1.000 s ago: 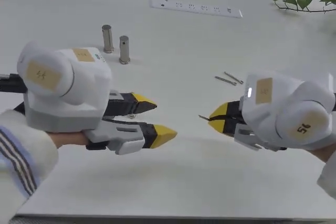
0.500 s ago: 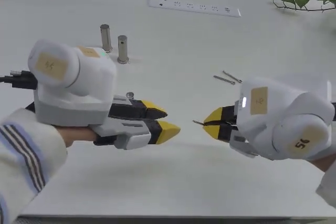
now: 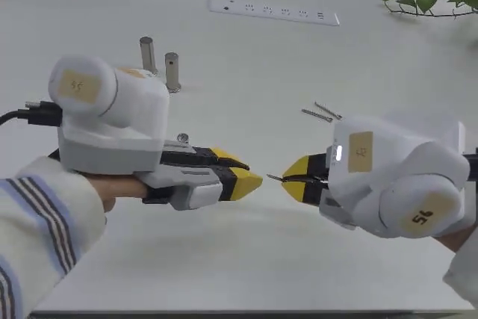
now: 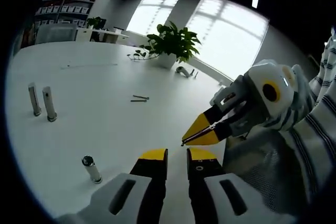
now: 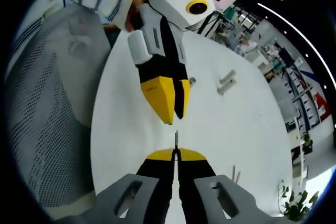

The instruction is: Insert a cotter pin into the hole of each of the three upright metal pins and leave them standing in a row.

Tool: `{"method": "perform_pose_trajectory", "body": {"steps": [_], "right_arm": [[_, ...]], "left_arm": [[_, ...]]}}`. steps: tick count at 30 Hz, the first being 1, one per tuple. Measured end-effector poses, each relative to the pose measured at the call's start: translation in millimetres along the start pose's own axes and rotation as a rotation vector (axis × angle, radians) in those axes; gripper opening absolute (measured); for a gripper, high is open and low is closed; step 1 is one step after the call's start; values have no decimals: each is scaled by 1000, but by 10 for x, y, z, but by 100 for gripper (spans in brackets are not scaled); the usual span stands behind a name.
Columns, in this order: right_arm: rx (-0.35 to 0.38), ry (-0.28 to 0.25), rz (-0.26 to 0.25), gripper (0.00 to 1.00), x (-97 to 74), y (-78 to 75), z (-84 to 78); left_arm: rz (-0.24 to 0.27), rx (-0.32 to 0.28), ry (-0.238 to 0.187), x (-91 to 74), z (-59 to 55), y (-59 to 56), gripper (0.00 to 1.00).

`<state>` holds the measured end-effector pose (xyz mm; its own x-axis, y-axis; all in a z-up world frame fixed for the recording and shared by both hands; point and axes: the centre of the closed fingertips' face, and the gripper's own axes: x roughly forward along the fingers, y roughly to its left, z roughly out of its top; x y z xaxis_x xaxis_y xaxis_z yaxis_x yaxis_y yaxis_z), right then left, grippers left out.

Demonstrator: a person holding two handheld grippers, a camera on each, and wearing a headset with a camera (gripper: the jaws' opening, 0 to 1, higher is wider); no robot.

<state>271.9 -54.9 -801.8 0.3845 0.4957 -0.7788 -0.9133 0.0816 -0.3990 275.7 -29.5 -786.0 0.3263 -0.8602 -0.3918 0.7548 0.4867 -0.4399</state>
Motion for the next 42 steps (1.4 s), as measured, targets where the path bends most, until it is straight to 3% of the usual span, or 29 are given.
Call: {"method": "perform_pose_trajectory", "body": {"steps": [19, 30, 42], "right_arm": [[-30, -15, -12, 2, 19, -4, 93], [-48, -12, -20, 2, 24, -17, 101], [-60, -7, -25, 2, 19, -16, 99]], "left_arm": [[-37, -93, 10, 83, 8, -57, 6], [-59, -203, 19, 115, 4, -41, 2], [-71, -281, 36, 134, -20, -35, 1]]}}
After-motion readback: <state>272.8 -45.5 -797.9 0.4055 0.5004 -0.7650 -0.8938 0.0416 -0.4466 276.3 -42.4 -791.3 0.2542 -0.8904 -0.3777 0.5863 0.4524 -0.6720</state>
